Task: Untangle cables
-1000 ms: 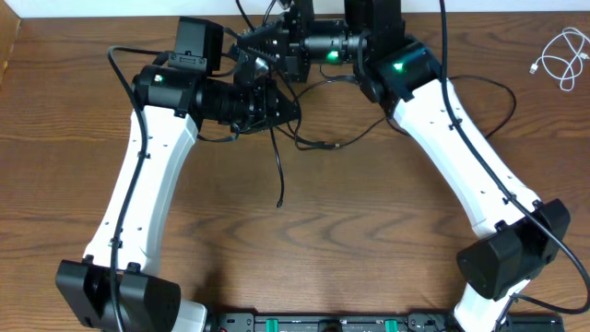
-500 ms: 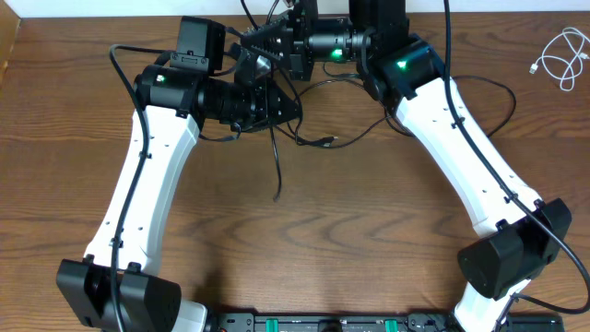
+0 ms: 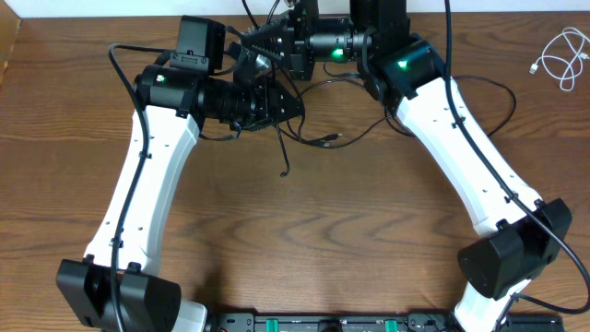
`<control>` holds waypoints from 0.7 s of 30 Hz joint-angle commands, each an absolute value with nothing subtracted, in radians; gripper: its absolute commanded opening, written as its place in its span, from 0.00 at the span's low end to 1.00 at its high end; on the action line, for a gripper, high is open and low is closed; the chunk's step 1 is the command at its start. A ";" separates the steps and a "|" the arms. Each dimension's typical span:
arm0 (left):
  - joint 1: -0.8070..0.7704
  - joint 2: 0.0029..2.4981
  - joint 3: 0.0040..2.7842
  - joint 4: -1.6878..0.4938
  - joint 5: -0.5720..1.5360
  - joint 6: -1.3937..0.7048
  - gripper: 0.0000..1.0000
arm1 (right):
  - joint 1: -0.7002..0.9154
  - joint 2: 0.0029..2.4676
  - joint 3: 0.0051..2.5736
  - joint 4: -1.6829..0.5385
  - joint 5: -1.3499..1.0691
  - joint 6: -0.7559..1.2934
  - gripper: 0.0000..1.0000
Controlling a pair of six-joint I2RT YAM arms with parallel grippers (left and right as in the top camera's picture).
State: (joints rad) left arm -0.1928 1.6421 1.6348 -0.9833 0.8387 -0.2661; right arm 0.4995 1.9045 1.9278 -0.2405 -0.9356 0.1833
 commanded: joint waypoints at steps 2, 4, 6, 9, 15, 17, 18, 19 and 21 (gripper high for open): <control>-0.189 1.646 1.636 -0.978 0.817 -0.264 0.33 | 0.484 1.905 1.927 -0.238 -0.919 0.186 0.01; -0.186 1.646 1.636 -0.978 0.806 -0.264 0.33 | 0.480 1.905 1.927 -0.239 -0.919 0.186 0.01; -0.180 1.646 1.636 -0.976 0.796 -0.265 0.33 | 0.467 1.905 1.927 -0.241 -0.920 0.187 0.01; -0.169 1.646 1.636 -0.973 0.796 -0.265 0.33 | 0.449 1.905 1.927 -0.247 -0.926 0.187 0.01; -0.159 1.646 1.636 -0.963 0.796 -0.269 0.33 | 0.438 1.905 1.927 -0.250 -0.938 0.187 0.02; -0.159 1.646 1.636 -0.961 0.796 -0.273 0.33 | 0.438 1.905 1.927 -0.250 -0.938 0.187 0.01; -0.159 1.646 1.635 -0.960 0.796 -0.273 0.33 | 0.438 1.905 1.927 -0.250 -0.937 0.187 0.01; -0.159 1.646 1.636 -0.959 0.796 -0.273 0.33 | 0.438 1.905 1.927 -0.250 -0.938 0.187 0.01; -0.159 1.646 1.636 -0.956 0.795 -0.272 0.33 | 0.437 1.905 1.927 -0.250 -0.938 0.187 0.01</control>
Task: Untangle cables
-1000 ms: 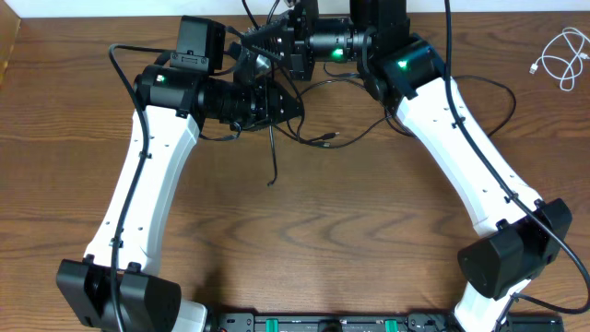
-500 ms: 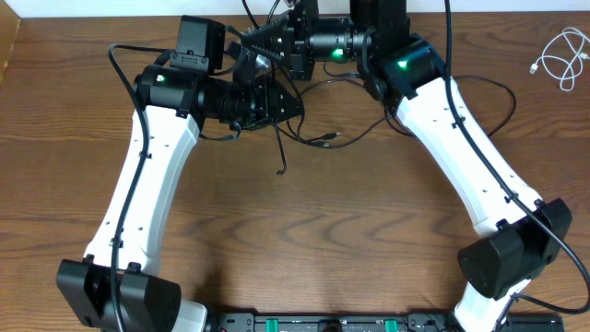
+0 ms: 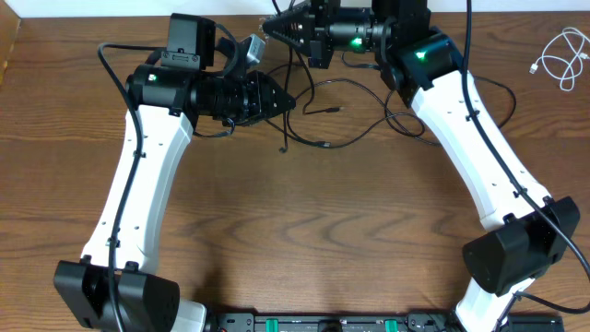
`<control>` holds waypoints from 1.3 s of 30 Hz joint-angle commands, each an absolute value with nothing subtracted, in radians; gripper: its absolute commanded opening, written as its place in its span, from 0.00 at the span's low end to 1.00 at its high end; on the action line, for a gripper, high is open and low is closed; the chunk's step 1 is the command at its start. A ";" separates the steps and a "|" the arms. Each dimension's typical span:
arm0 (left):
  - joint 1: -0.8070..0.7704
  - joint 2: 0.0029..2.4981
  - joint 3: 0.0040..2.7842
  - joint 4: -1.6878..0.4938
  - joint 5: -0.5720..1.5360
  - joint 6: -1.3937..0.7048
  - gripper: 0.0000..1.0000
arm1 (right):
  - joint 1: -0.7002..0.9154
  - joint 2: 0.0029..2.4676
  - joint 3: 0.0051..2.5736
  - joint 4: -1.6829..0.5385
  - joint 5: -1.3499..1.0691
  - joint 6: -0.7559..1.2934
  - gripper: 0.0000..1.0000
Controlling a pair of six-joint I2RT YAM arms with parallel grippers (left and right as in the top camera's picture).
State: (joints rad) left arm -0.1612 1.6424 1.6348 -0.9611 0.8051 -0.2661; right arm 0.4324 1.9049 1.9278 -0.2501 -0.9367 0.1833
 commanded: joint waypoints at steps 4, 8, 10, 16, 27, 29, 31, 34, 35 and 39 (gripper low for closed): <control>-0.155 1.646 1.635 -0.952 0.738 -0.271 0.33 | 0.412 1.901 1.928 -0.249 -0.936 0.218 0.01; -0.142 1.646 1.636 -0.965 0.592 -0.272 0.33 | 0.334 1.872 1.928 -0.277 -0.876 0.270 0.01; -0.135 1.646 1.635 -0.971 0.536 -0.271 0.33 | 0.283 1.848 1.928 -0.316 -0.834 0.274 0.01; -0.127 1.646 1.635 -0.971 0.435 -0.271 0.33 | 0.088 1.763 1.928 -0.479 -0.785 0.269 0.01; -0.127 1.646 1.636 -0.972 0.406 -0.271 0.33 | -0.301 1.605 1.928 -0.550 -0.799 0.269 0.01; -0.127 1.646 1.635 -0.974 0.406 -0.271 0.33 | -0.367 1.595 1.928 -0.565 -0.794 0.269 0.01; -0.127 1.646 1.636 -0.979 0.406 -0.271 0.33 | -0.474 1.596 1.928 -0.619 -0.777 0.265 0.01; -0.127 1.646 1.635 -0.984 0.406 -0.271 0.33 | -0.556 1.607 1.928 -0.700 -0.701 0.221 0.01; -0.127 1.646 1.636 -0.986 0.406 -0.271 0.33 | -0.576 1.612 1.928 -0.724 -0.662 0.206 0.01; -0.128 1.646 1.636 -0.986 0.406 -0.271 0.33 | -0.625 1.633 1.928 -0.782 -0.463 0.166 0.01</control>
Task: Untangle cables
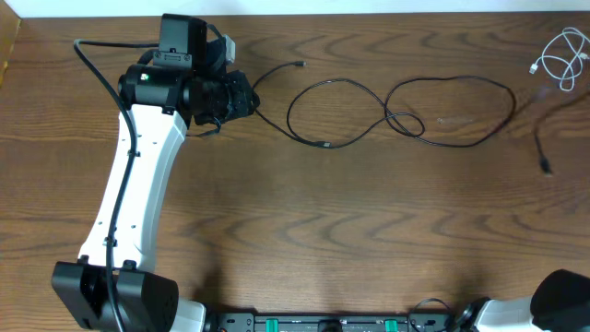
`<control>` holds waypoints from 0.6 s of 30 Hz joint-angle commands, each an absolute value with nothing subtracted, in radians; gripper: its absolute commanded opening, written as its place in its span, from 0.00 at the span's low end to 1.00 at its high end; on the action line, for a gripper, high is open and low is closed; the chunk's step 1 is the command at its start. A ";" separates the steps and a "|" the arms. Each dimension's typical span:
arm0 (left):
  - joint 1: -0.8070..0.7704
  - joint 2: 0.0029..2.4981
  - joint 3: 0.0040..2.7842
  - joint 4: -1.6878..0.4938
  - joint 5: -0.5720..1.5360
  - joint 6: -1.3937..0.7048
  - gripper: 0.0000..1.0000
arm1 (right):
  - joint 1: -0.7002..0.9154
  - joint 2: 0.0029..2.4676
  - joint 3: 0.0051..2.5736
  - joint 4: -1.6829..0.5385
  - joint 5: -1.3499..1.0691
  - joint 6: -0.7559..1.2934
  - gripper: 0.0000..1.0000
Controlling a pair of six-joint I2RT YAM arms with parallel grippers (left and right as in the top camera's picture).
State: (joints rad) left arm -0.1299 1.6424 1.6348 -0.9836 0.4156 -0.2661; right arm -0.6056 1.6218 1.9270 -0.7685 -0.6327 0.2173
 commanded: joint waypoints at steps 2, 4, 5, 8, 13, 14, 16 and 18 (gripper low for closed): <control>-0.128 1.646 1.635 -0.986 0.406 -0.271 0.33 | -0.634 1.646 1.928 -0.786 -0.376 0.154 0.01; -0.128 1.646 1.635 -0.986 0.406 -0.271 0.33 | -0.634 1.660 1.928 -0.778 -0.302 0.147 0.01; -0.128 1.646 1.636 -0.986 0.406 -0.271 0.33 | -0.634 1.669 1.928 -0.772 -0.257 0.147 0.01; -0.128 1.646 1.635 -0.986 0.406 -0.272 0.33 | -0.636 1.697 1.928 -0.751 -0.160 0.148 0.01; -0.128 1.646 1.635 -0.987 0.407 -0.272 0.33 | -0.668 1.790 1.928 -0.704 -0.077 0.160 0.01; -0.128 1.646 1.635 -0.987 0.407 -0.272 0.33 | -0.677 1.811 1.928 -0.699 -0.077 0.170 0.01; -0.128 1.646 1.635 -0.986 0.407 -0.272 0.33 | -0.694 1.851 1.928 -0.686 -0.077 0.204 0.01; -0.128 1.646 1.635 -0.986 0.406 -0.272 0.33 | -0.727 1.909 1.928 -0.643 -0.077 0.251 0.01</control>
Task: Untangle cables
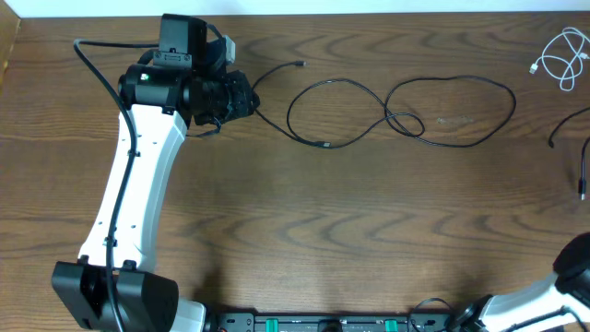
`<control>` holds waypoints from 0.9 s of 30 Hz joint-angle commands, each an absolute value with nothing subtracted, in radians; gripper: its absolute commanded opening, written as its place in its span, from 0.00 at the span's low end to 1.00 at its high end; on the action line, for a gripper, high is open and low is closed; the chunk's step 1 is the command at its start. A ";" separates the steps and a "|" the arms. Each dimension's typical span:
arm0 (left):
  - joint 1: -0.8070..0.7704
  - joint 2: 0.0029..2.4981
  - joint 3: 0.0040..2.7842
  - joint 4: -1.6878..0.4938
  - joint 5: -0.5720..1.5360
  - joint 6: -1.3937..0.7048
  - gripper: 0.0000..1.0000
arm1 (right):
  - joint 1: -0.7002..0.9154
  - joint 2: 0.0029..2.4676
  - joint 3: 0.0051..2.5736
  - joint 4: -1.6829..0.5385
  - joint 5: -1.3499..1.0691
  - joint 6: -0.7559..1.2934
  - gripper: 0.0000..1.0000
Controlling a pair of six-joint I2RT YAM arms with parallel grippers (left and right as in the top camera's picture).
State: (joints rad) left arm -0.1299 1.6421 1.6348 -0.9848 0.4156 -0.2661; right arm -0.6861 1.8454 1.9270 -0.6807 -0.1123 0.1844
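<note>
A long black cable lies in loose loops across the far half of the wooden table. One plug end lies near the far edge and another below the left loop. My left gripper sits at the cable's left end, its jaws closed on a strand. A second thin black cable hangs at the right edge of the overhead view, apart from the first. My right gripper is out of view.
A coiled white cable lies at the far right corner. Part of the right arm shows at the lower right corner. The left arm spans the left side of the table.
The second black cable has shifted from right of the loops to the very right edge of the view. The left arm and the looped cable have not moved.
Both grippers first met at the far centre with the black cables bunched and dangling between them. Then they were slightly apart. Later the right arm was gone from the table and the long cable lay spread out. Now the second cable sits further right.
</note>
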 commanded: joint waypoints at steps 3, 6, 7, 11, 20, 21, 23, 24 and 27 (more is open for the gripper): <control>-0.128 1.646 1.635 -0.986 0.406 -0.272 0.33 | -0.758 1.969 1.928 -0.559 -0.077 0.296 0.01; -0.128 1.646 1.635 -0.982 0.407 -0.272 0.33 | -0.772 2.023 1.928 -0.460 -0.077 0.300 0.01; -0.128 1.646 1.635 -0.981 0.406 -0.272 0.33 | -0.773 2.040 1.928 -0.429 -0.077 0.300 0.01; -0.128 1.646 1.635 -0.973 0.406 -0.276 0.33 | -0.767 2.100 1.928 -0.281 -0.077 0.300 0.01; -0.130 1.646 1.635 -0.953 0.406 -0.313 0.33 | -0.744 2.148 1.928 -0.120 0.059 0.322 0.01; -0.130 1.646 1.635 -0.950 0.406 -0.313 0.33 | -0.744 2.155 1.928 -0.119 0.081 0.322 0.01; -0.130 1.646 1.635 -0.944 0.406 -0.313 0.33 | -0.746 2.169 1.928 -0.120 0.094 0.321 0.01; -0.130 1.646 1.635 -0.938 0.406 -0.313 0.33 | -0.747 2.181 1.928 -0.121 0.095 0.321 0.01; -0.130 1.646 1.635 -0.928 0.406 -0.321 0.33 | -0.748 2.228 1.928 -0.139 0.095 0.321 0.01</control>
State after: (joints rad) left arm -0.1299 1.6421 1.6348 -0.9337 0.4156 -0.3077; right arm -0.7464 2.1616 1.9240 -0.1249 0.0544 0.3077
